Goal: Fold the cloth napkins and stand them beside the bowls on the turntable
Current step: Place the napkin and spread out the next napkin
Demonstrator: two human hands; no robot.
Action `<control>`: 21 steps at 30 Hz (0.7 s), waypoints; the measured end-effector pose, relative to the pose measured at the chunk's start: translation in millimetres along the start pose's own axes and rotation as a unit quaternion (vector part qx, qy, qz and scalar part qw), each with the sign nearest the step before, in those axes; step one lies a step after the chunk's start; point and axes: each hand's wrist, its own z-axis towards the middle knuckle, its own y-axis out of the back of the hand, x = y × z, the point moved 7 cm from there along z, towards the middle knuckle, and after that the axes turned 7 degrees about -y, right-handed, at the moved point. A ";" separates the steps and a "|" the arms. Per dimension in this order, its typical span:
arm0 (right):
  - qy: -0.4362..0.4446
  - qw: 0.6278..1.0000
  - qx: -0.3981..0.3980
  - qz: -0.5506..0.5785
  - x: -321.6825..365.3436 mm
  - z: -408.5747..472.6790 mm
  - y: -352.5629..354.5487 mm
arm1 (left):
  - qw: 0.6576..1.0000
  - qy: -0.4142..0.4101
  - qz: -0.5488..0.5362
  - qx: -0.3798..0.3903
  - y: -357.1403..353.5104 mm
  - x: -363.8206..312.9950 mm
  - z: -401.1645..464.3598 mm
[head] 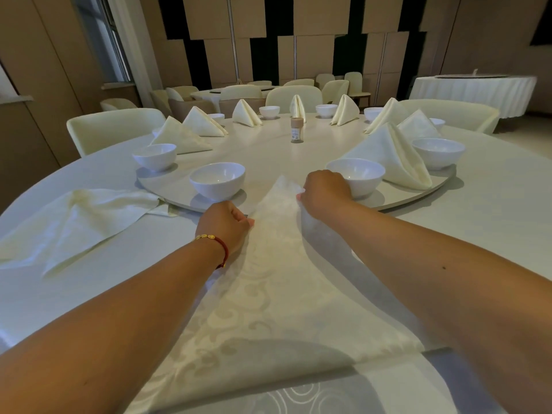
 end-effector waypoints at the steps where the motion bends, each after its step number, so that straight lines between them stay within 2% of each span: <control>1: 0.007 1.000 -0.018 0.007 0.5 -1.1 3.0 | 1.000 -0.007 0.006 -0.009 1.5 -1.8 -0.1; 8: 0.085 0.992 -0.057 0.071 3.7 -50.8 20.5 | 0.999 -0.017 0.002 -0.039 -6.0 7.3 -5.5; 11: 0.136 0.984 0.013 0.117 0.2 -104.6 19.7 | 0.999 -0.019 0.009 -0.039 -6.9 7.4 -4.7; 15: 0.178 0.963 0.191 0.061 -16.4 -172.8 -10.0 | 0.999 -0.020 0.033 -0.024 -9.4 6.3 -3.7; 18: 0.204 0.958 0.201 0.000 -25.1 -187.1 -21.9 | 0.995 -0.032 0.094 -0.028 -0.1 -4.6 -7.2; 20: 0.205 0.961 0.187 0.003 -25.2 -184.7 -23.0 | 0.980 -0.072 0.175 -0.054 13.0 -24.5 -16.3; 21: 0.205 0.961 0.183 0.004 -24.9 -183.9 -24.0 | 0.978 -0.097 0.181 -0.043 16.3 -36.8 -25.3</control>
